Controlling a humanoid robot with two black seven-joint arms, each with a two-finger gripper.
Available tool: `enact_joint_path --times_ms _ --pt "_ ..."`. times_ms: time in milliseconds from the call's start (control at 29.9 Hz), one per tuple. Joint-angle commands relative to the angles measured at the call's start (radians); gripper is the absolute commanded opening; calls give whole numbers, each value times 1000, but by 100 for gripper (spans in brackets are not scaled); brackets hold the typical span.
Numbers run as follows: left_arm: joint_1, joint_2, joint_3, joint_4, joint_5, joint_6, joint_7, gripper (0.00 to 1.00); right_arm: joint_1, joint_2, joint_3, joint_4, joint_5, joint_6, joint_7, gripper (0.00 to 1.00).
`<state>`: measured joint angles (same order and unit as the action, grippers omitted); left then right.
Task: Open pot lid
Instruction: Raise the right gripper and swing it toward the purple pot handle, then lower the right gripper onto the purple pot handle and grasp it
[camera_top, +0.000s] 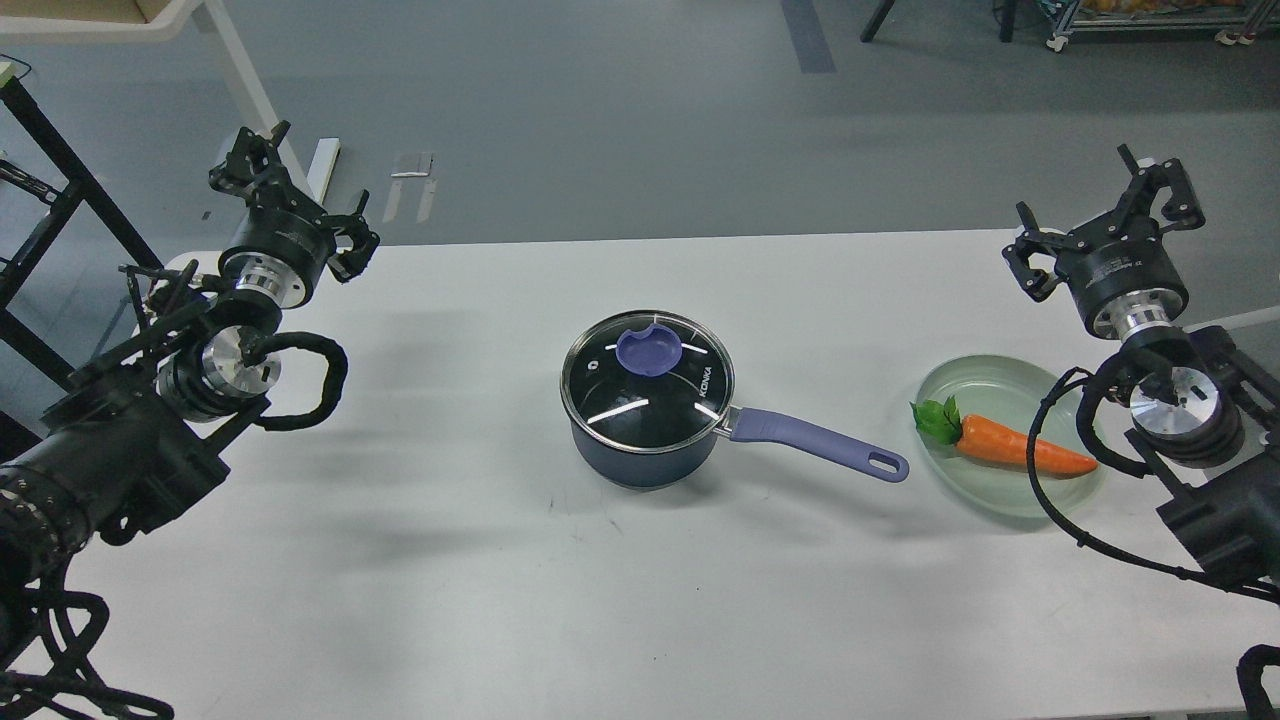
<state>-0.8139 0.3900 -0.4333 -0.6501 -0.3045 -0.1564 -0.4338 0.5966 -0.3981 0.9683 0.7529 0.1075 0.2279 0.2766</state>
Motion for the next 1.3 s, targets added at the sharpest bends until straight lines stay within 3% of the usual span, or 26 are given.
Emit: enact_joint_path --times_ms 0,201,301,535,635,903,1137,1271 --pt "16 0 -1 0 2 -6 -40 99 2 4 0 -10 0 1 0 100" --pt "-1 12 1 -2 2 12 -55 100 6 -2 -19 9 -2 4 1 100" --pt "-2 27 13 0 5 -1 -51 99 43 -21 -115 25 -5 37 4 100" --pt "-2 30 16 10 94 -64 -33 100 214 -203 -408 152 -81 15 9 100" --pt "-2 36 14 10 125 -80 -13 99 322 -261 -560 206 -173 -19 12 100" --pt "-2 38 14 -3 127 -68 -17 100 572 -378 -906 440 -535 -107 13 100" --pt "-2 69 11 -25 124 -77 -20 100 868 -367 -1305 585 -963 -143 16 99" --pt "-4 70 13 -31 127 -75 -17 99 995 -291 -1466 611 -1127 -166 21 99"
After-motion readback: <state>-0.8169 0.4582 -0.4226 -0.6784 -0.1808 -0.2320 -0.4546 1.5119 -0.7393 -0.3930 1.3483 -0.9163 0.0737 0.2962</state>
